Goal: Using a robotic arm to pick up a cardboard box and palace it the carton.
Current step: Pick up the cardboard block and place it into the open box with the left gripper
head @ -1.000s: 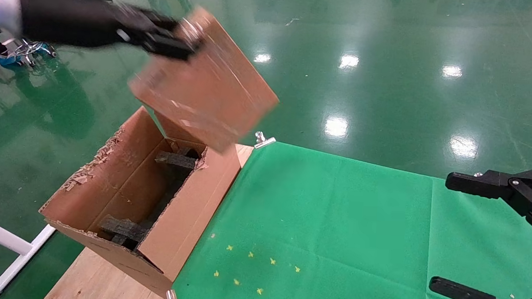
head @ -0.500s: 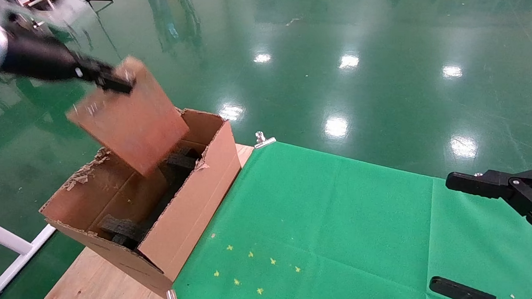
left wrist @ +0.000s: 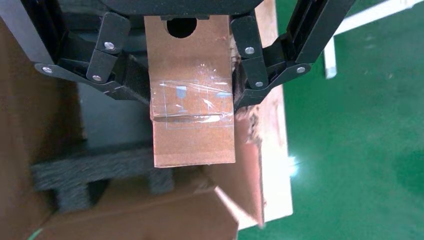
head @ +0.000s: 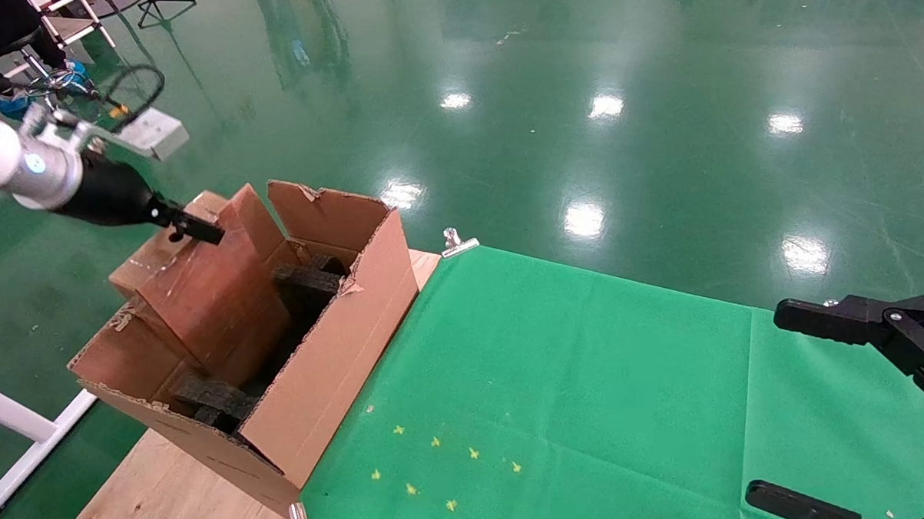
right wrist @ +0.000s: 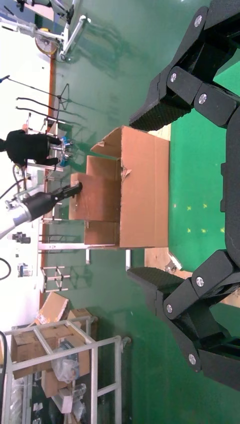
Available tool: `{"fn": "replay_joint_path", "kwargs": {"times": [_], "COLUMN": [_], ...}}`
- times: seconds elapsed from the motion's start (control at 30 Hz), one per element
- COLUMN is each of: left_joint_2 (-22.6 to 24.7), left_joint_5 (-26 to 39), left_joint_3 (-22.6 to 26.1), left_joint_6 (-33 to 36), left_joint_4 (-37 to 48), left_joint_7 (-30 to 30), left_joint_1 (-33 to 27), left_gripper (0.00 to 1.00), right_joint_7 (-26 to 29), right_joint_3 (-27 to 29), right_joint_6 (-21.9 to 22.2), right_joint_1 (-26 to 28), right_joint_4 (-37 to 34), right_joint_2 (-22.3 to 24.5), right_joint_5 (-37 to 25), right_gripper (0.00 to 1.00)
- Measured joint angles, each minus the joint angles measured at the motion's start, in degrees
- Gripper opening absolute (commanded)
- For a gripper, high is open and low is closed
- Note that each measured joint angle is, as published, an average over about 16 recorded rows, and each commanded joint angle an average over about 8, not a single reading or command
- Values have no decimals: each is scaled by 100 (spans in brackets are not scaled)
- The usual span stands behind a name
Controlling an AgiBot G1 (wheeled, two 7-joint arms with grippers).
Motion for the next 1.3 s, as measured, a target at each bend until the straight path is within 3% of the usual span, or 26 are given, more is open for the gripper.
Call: {"fn": "replay_joint_path", "kwargs": {"times": [0.43,0.93,0.97,1.2,1.23,1.3], "left_joint_2": [365,441,438,418,416,413], "left_joint_5": [-53,-279,-295,-380,-389,-404], "left_joint_3": [-55,-212,-222,-281,-288,-298], "left_joint_6": [-1659,-1790,-1795,-1847,-1853,-1862], "left_joint_4": [550,766,773,794,795,793], "left_joint_7": [135,196,195,176,174,173], "left_joint_1": [851,1446,1474,1613,1625,1640], "left_gripper": [0,0,4,92,100,100], "right_joint_7": [-2,-4,-4,-4,-5,-5], "right_joint_3": [-3,-7,-7,-8,-8,-8], "right_joint_6": [1,3,3,4,5,5], "right_joint_1": [1,2,2,1,1,1], "right_joint_4": [0,0,0,-1,-1,-1], "right_joint_2": [1,3,3,4,4,4], "right_joint_5": [2,5,5,6,7,7], "right_gripper": [100,100,100,100,100,100]}}
